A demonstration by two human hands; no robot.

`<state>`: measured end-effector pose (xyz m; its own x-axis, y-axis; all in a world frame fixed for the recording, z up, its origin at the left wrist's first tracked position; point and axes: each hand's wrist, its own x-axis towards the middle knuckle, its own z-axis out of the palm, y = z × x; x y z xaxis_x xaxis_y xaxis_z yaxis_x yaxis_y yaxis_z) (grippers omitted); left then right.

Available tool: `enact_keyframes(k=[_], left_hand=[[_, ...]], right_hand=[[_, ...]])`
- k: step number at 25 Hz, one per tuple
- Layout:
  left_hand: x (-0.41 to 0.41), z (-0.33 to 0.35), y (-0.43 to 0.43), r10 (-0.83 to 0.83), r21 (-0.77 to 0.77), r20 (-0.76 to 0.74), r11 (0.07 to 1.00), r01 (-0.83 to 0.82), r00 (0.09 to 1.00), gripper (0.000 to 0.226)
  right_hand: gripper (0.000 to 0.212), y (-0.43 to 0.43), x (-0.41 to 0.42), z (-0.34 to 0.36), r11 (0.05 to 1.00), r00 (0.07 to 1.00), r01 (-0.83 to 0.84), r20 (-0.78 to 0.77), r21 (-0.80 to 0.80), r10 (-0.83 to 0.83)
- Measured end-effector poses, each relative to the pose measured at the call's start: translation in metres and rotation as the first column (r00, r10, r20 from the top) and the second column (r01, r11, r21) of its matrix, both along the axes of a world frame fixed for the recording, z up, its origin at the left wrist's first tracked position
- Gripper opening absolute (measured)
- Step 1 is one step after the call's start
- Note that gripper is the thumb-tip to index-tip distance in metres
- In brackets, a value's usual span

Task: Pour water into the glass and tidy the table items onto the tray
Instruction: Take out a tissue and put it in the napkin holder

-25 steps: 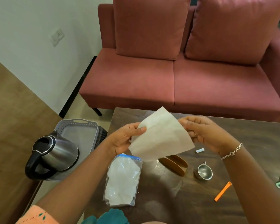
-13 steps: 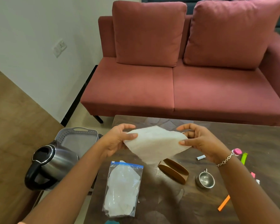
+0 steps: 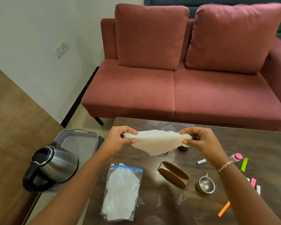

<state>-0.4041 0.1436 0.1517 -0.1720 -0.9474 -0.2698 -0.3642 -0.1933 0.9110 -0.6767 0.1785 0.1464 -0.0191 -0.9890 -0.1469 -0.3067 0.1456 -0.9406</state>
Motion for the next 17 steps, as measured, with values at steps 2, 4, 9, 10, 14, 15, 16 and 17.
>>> enact_keyframes(k=[2, 4, 9, 10, 14, 15, 16, 17], left_hand=[[0.0, -0.001, 0.0, 0.036, -0.058, 0.065, 0.998, -0.032, 0.997, 0.012], [0.002, -0.003, -0.001, 0.054, -0.068, 0.093, 0.997, -0.047, 0.994, 0.007], [0.004, -0.016, 0.004, -0.003, 0.07, 0.274, 0.997, -0.017, 0.962, 0.013], [0.002, -0.016, 0.004, 0.05, -0.019, 0.368, 0.999, -0.047, 0.928, 0.016], [-0.021, 0.007, 0.005, -0.004, -0.32, 0.211, 0.944, 0.073, 0.978, 0.031], [-0.031, 0.013, 0.005, -0.1, -0.324, 0.181, 0.933, 0.155, 0.978, 0.038], [-0.042, 0.017, 0.005, -0.182, -0.312, 0.17, 0.922, 0.228, 0.968, 0.045], [-0.053, 0.02, 0.005, -0.253, -0.284, 0.155, 0.915, 0.288, 0.955, 0.05]], right_hand=[[0.028, -0.001, 0.002, 0.001, 0.996, 0.996, 0.049, -0.07, -0.076, -0.054], [0.025, -0.002, 0.004, 0.002, 0.987, 0.993, 0.098, -0.05, -0.124, -0.105], [0.009, -0.002, 0.008, 0.011, 0.972, 0.992, 0.125, 0.049, -0.2, -0.117], [0.007, -0.003, 0.01, 0.015, 0.964, 0.994, 0.095, -0.032, -0.248, -0.107], [0.017, -0.005, 0.017, 0.035, 0.939, 0.942, -0.107, -0.334, -0.326, -0.009], [0.017, -0.006, 0.019, 0.04, 0.935, 0.925, -0.157, -0.38, -0.318, 0.026], [0.016, -0.006, 0.021, 0.045, 0.93, 0.91, -0.2, -0.411, -0.309, 0.06], [0.014, -0.007, 0.023, 0.048, 0.924, 0.9, -0.236, -0.427, -0.3, 0.091]])
